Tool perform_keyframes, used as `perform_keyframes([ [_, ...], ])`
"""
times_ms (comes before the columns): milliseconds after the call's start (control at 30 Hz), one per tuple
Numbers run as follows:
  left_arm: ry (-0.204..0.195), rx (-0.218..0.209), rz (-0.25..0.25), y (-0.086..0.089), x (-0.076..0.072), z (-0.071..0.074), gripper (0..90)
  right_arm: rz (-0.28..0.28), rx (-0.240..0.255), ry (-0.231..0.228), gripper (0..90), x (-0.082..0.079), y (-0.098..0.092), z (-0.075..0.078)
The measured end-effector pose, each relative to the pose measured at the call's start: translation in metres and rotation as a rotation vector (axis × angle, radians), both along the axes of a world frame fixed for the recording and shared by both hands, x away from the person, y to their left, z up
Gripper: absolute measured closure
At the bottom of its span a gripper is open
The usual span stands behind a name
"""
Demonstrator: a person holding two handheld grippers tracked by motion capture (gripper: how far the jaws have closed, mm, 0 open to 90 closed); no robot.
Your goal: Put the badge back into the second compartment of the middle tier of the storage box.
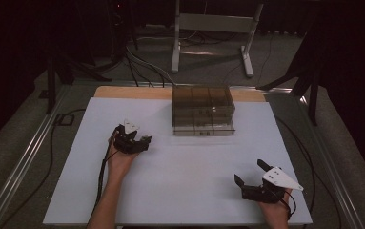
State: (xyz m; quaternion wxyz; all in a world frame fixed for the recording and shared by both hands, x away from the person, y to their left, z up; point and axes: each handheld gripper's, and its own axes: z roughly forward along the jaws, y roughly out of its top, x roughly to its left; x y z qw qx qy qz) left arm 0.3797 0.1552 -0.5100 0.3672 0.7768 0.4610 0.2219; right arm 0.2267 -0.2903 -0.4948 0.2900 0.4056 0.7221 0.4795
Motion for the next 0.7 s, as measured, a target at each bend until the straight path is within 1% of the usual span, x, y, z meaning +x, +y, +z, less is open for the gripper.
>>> perform_keyframes([
  [100, 0.012, 0.013, -0.007, -0.002, 0.0, -0.002, 40.7, 0.001, 0.001, 0.0, 0.0, 0.0, 0.0, 0.0],
  [133, 0.028, 0.029, -0.018, -0.005, 0.001, -0.005, 42.9, 0.001, 0.001, -0.001, 0.0, 0.0, 0.001, 0.0],
  [167, 0.036, 0.034, -0.029, -0.006, 0.002, -0.006, 45.8, 0.002, 0.0, -0.001, 0.0, 0.0, 0.001, 0.0],
  [200, 0.038, 0.041, -0.038, -0.007, 0.002, -0.007, 49.5, 0.003, -0.001, -0.001, 0.0, 0.0, 0.001, 0.0],
  [233, 0.042, 0.053, -0.036, -0.008, 0.002, -0.008, 51.8, 0.003, -0.001, 0.0, 0.0, 0.0, 0.001, 0.0],
  [300, 0.048, 0.058, -0.039, -0.008, 0.003, -0.009, 54.3, 0.002, 0.0, -0.001, 0.0, 0.0, 0.0, 0.0],
  [333, 0.056, 0.069, -0.035, -0.009, 0.004, -0.011, 54.9, 0.001, 0.0, -0.001, 0.0, 0.0, 0.0, 0.0],
  [400, 0.059, 0.077, -0.03, -0.009, 0.005, -0.013, 56.3, 0.001, 0.0, 0.0, 0.0, 0.0, 0.0, 0.0],
  [500, 0.06, 0.079, -0.021, -0.009, 0.006, -0.013, 57.6, 0.002, 0.001, -0.001, 0.0, 0.0, 0.0, 0.0],
  [533, 0.07, 0.096, -0.013, -0.009, 0.007, -0.013, 57.6, 0.002, 0.001, -0.001, 0.0, 0.0, 0.0, 0.0],
  [633, 0.071, 0.092, -0.011, -0.009, 0.007, -0.013, 60.0, 0.002, -0.001, 0.0, 0.0, 0.0, 0.0, 0.0],
  [667, 0.065, 0.073, -0.014, -0.007, 0.007, -0.01, 64.2, 0.003, -0.002, 0.0, 0.0, 0.0, 0.0, 0.0],
  [700, 0.065, 0.073, -0.014, -0.007, 0.007, -0.01, 66.9, 0.002, -0.001, 0.001, 0.0, 0.0, 0.0, 0.0],
])
